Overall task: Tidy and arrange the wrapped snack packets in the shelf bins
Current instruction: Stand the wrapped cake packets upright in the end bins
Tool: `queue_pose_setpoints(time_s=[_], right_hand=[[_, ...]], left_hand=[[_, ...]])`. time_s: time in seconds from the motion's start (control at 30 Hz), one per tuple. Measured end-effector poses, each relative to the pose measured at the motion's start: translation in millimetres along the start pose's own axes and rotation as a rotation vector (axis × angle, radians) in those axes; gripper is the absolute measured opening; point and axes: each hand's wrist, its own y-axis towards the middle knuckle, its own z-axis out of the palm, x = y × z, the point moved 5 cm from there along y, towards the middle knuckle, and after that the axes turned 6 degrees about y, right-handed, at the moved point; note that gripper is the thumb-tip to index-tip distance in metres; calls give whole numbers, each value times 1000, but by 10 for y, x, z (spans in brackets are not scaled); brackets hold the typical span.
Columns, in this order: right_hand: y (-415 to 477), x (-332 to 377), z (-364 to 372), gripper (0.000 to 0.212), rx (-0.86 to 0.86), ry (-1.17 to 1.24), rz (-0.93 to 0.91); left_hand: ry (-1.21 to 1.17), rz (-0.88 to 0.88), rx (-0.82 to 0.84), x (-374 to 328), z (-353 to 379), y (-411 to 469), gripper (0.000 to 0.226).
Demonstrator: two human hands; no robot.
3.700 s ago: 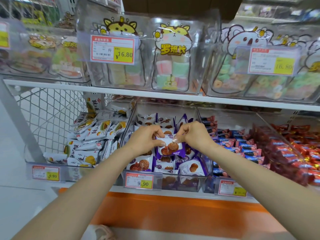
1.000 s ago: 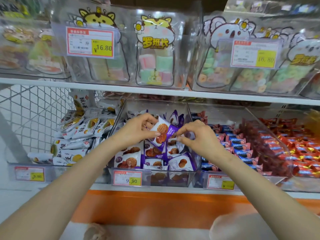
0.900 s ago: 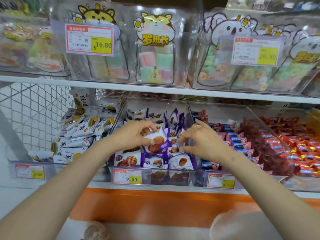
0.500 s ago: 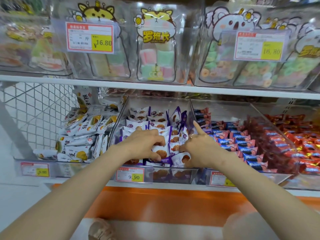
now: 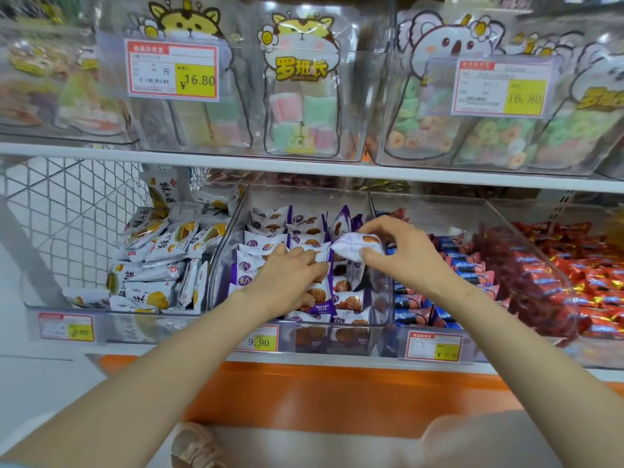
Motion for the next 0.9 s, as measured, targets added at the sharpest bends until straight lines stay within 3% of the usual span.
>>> queue_pose_setpoints(time_s=[0.2, 0.47, 0.53, 0.63, 0.7, 0.8, 0.9], right_hand=[[-23, -47, -77, 11, -88, 369, 202], [-35, -164, -25, 43, -33, 744, 483], [-32, -182, -26, 41, -27, 840, 526], [-19, -178, -19, 34, -27, 957, 555], [-1, -167, 31, 37, 24, 930, 552], [30, -104, 135, 39, 90, 898, 516], [71, -76, 203, 35, 101, 880, 467]], left_hand=[[-33, 7, 10, 21, 1, 4, 38], [-131, 20, 77, 189, 32, -56, 39], [-204, -1, 87, 210, 59, -72, 42], [-487, -99, -4, 275, 19, -95, 41], [-871, -204, -97, 313, -86, -105, 35], [-1363, -282, -90, 301, -215, -115, 44], [-1486, -233, -5, 291, -270, -139, 45]])
